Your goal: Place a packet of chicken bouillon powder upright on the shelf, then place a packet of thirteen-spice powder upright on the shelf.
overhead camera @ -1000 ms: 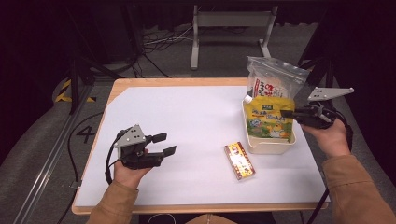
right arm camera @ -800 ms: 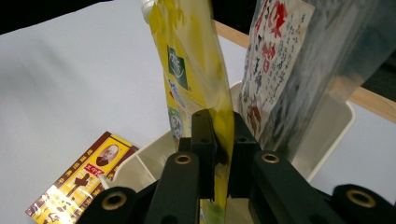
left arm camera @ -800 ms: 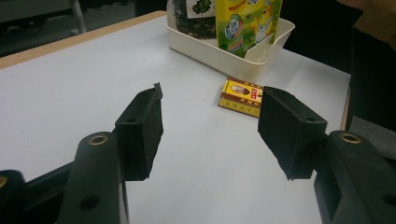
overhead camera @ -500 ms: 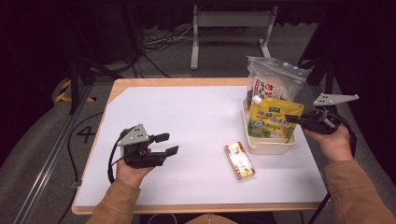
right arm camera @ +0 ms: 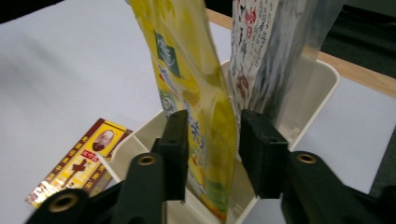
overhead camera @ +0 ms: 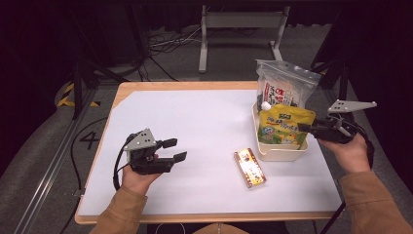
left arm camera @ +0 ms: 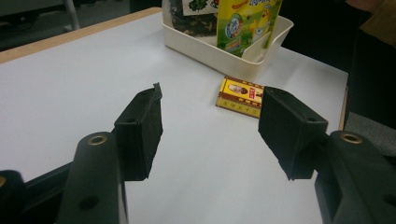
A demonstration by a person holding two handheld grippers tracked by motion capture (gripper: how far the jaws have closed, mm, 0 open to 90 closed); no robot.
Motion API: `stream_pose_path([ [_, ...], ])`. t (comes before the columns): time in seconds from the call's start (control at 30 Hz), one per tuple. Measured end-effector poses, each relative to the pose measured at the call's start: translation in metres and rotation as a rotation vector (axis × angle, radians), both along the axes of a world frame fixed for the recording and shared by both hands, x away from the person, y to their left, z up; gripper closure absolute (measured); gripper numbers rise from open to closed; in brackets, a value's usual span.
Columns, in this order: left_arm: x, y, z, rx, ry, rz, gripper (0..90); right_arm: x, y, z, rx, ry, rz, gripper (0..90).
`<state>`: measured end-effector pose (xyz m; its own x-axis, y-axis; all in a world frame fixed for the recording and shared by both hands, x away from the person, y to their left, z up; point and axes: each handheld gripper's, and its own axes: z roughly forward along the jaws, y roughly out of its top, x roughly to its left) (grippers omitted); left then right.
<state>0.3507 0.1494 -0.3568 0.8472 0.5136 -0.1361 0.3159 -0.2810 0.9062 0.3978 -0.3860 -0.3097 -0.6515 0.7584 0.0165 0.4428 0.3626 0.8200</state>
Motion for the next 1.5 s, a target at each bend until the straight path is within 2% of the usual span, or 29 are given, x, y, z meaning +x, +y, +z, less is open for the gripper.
stream_pose_path([
  [0.27, 0.001, -0.003, -0.001, 0.005, 0.004, -0.004, 39.8, -0.023, 0.008, 0.009, -0.021, -0.050, -0.049, 34.3],
  [0.4, 0.001, -0.003, -0.001, 0.006, 0.010, -0.005, 39.7, -0.033, 0.014, 0.013, -0.006, -0.043, -0.046, 28.8],
  [0.53, 0.000, -0.002, -0.002, 0.012, 0.007, -0.006, 39.6, -0.042, 0.020, 0.016, -0.021, -0.048, -0.056, 25.9],
  [0.67, -0.001, 0.000, -0.001, 0.007, 0.010, 0.001, 39.6, -0.049, 0.024, 0.019, -0.005, -0.047, -0.056, 24.3],
  [0.77, -0.001, 0.000, -0.001, 0.007, 0.011, 0.001, 39.5, -0.053, 0.027, 0.020, -0.015, -0.047, -0.053, 22.3],
  [0.87, -0.001, -0.001, -0.001, 0.009, 0.010, -0.002, 39.4, -0.060, 0.028, 0.021, -0.025, -0.060, -0.080, 20.6],
  [0.93, -0.001, 0.000, -0.001, 0.010, 0.008, 0.000, 39.4, -0.064, 0.027, 0.022, -0.007, -0.063, -0.088, 20.6],
  [1.07, 0.000, 0.000, -0.002, 0.010, 0.009, 0.000, 39.1, -0.070, 0.031, 0.021, 0.002, -0.047, -0.061, 20.5],
  [1.27, 0.000, -0.001, -0.002, 0.010, 0.012, -0.003, 38.9, -0.075, 0.046, 0.018, -0.005, -0.049, -0.011, 19.5],
  [1.5, 0.000, -0.001, -0.002, 0.014, 0.012, -0.008, 37.8, -0.073, 0.063, 0.009, -0.005, 0.003, 0.034, 17.5],
])
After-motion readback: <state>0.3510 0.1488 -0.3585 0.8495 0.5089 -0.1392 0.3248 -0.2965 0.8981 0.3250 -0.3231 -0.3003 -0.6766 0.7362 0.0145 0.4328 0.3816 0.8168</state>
